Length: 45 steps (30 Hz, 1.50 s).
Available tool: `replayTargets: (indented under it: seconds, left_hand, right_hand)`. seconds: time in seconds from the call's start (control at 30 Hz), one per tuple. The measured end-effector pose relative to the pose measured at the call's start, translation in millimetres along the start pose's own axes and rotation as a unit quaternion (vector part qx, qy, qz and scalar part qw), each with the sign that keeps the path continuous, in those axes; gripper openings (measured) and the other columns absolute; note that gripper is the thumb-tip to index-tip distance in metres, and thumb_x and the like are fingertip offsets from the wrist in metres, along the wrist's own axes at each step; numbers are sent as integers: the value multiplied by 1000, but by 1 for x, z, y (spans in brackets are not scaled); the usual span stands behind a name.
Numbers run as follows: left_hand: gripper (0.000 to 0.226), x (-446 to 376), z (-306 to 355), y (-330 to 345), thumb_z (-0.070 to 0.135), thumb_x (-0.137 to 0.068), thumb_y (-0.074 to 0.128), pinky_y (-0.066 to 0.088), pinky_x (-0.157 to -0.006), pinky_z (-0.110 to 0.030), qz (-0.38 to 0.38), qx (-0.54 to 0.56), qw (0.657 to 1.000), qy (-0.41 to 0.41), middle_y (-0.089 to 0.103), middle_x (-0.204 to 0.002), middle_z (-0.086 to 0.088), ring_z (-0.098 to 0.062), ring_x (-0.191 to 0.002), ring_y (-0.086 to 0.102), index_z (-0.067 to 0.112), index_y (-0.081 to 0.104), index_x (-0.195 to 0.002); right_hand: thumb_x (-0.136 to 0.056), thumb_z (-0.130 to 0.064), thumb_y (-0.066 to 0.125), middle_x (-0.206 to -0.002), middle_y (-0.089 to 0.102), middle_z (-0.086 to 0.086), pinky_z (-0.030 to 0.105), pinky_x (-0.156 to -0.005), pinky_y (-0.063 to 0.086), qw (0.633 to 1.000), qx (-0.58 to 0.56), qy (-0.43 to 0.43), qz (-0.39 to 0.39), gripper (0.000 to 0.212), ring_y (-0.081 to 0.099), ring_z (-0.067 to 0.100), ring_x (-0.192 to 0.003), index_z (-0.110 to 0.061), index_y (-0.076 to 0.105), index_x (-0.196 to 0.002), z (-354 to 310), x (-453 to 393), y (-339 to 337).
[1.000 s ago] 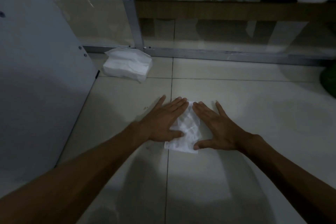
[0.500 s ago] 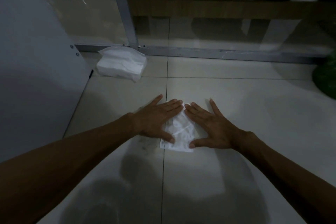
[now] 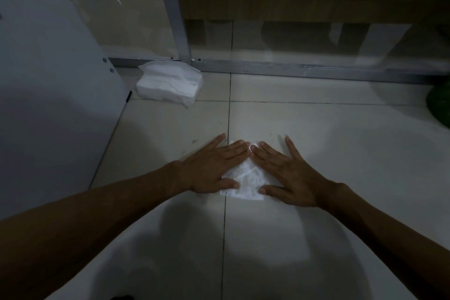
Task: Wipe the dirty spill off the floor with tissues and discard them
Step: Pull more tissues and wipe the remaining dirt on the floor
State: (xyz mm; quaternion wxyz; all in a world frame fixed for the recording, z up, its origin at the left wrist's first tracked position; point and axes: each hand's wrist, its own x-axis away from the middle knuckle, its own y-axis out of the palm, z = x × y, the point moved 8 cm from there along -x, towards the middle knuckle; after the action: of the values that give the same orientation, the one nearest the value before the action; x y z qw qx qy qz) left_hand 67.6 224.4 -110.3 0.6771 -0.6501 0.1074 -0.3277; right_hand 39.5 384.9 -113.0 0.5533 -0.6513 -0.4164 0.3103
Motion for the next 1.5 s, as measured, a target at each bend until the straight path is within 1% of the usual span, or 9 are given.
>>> replayTargets:
  seconds: [0.27, 0.43, 0.6, 0.97, 1.13, 1.23, 1.33, 1.43, 1.5]
  left_hand:
    - [71, 12, 14, 10, 47, -108, 31, -3, -127, -50, 59, 1, 998, 3, 6, -172, -7, -16, -159, -1, 10, 7, -163]
    - [65, 21, 23, 9, 36, -107, 43, 1, -128, -49, 105, 73, 992, -7, 15, -170, -8, -19, -158, 9, 9, 20, -161]
    - [61, 31, 30, 11, 38, -108, 40, 1, -129, -44, 125, 82, 989, -18, 17, -170, -6, -16, -158, 11, 10, 23, -160]
    - [60, 49, 41, -6, 26, -102, 59, 15, -127, -51, 180, 162, 970, 15, 34, -163, -10, -24, -155, 25, 4, 37, -154]
    - [61, 60, 49, -5, 28, -103, 57, 9, -129, -47, 172, 171, 970, 23, 31, -165, -8, -21, -157, 20, 6, 35, -155]
    - [61, 64, 53, -4, 30, -104, 55, 9, -129, -47, 172, 170, 970, 33, 30, -165, -7, -19, -157, 20, 7, 34, -156]
    - [62, 64, 51, -2, 31, -102, 58, 11, -129, -46, 182, 174, 967, 30, 34, -164, -6, -18, -156, 23, 8, 37, -155]
    - [55, 58, 46, -6, 25, -96, 64, 17, -128, -43, 203, 183, 962, 11, 52, -153, -5, -19, -147, 41, 11, 51, -148]
    - [45, 51, 40, -10, 18, -92, 68, 24, -124, -41, 222, 190, 956, -5, 64, -137, -6, -23, -130, 56, 10, 62, -136]
  right_hand:
    - [-107, -52, 33, -172, 14, 1, 68, -123, 1, 999, -9, -1, 40, 69, 5, 15, -159, -16, 17, -164, -14, 10, 3]
    - [-109, -44, 33, -171, 16, -2, 66, -124, 1, 999, -13, -1, 49, 61, 6, 13, -159, -20, 21, -163, -21, 16, 6]
    - [-109, -39, 34, -171, 19, -1, 68, -123, 5, 998, -15, -8, 55, 58, 8, 15, -159, -20, 24, -163, -23, 19, 8]
    - [-109, -35, 39, -169, 25, 1, 68, -122, 8, 998, -48, -24, 46, 57, 11, 15, -159, -15, 28, -161, -36, 28, -1]
    - [-109, -34, 39, -169, 26, 1, 70, -121, 10, 995, -68, -41, 61, 56, 14, 18, -159, -14, 29, -161, -48, 38, -2]
    - [-110, -33, 42, -170, 22, -3, 70, -122, 9, 996, -58, -45, 53, 57, 11, 16, -159, -18, 25, -162, -53, 40, 2]
    - [-108, -33, 45, -169, 24, -3, 68, -123, 8, 996, -61, -37, 57, 57, 11, 15, -159, -19, 29, -161, -54, 40, 1]
    - [-103, -32, 56, -161, 43, -5, 60, -126, 12, 992, -81, -21, 96, 53, 28, 16, -155, -18, 47, -153, -52, 38, -10]
    - [-96, -28, 67, -144, 62, 0, 52, -119, 30, 984, -119, 2, 135, 48, 53, 23, -138, -13, 62, -141, -48, 34, -20]
